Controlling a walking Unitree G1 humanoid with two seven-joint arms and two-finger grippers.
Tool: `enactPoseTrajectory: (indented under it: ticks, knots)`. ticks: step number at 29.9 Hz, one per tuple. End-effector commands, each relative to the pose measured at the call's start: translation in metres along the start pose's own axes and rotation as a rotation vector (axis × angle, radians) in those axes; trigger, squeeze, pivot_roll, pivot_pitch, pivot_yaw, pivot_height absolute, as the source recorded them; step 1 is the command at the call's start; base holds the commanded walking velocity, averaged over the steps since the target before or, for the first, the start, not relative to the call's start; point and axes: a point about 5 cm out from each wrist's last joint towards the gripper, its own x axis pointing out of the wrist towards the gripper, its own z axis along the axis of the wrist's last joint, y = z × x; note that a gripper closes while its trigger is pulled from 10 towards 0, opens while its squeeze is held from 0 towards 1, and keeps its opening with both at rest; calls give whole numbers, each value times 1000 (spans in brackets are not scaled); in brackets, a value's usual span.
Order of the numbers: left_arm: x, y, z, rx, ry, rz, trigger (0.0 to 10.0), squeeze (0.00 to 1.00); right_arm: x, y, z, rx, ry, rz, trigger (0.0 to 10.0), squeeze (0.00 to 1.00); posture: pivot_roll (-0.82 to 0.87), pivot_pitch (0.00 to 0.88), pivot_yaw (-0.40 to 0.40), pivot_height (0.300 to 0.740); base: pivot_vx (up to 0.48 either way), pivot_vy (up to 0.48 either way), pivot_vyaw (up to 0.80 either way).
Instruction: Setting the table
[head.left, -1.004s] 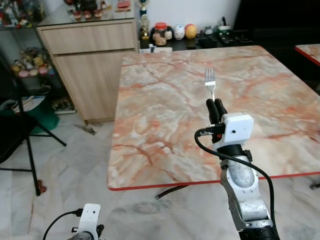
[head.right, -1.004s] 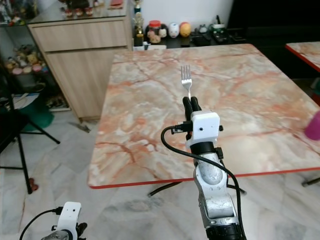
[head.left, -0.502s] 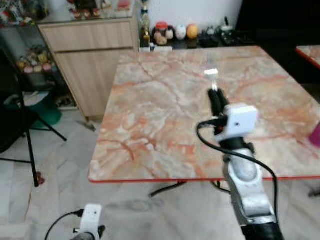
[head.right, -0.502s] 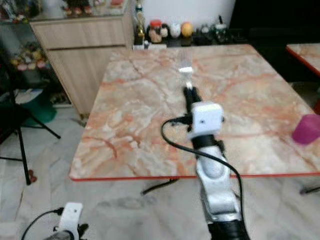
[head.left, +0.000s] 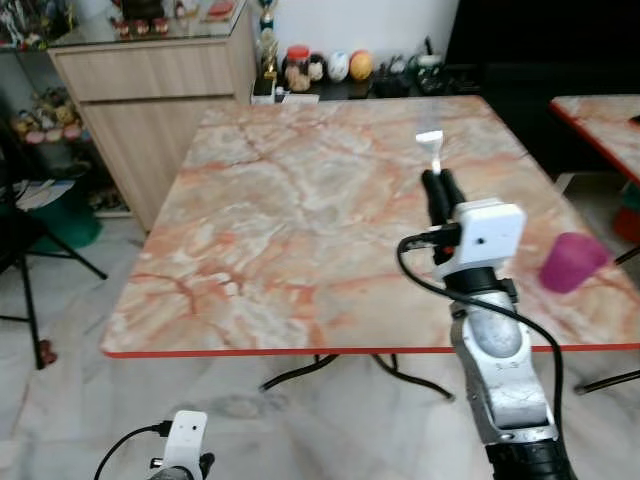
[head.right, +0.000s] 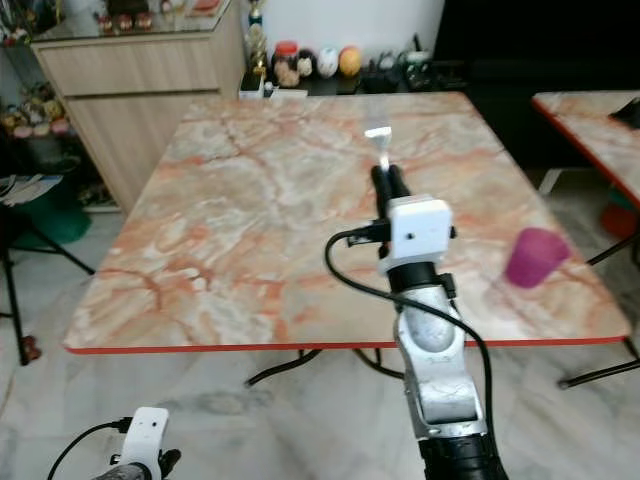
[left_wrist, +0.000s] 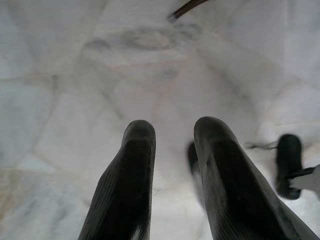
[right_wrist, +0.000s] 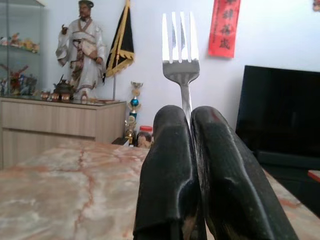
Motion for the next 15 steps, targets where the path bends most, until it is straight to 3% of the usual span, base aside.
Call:
enactPoseTrajectory:
  ticks: [1,15]
  knots:
    - [-2,8,-7,8,21,17,10000,0,3,7,6,14,-20,22,10000,0,-64,0,33,740,0,-405,0]
    - [-2,8,-7,19,22,12,10000,0,4,4,8,17,-24,9,10000,0,-72,0,40,740,0,-411,0]
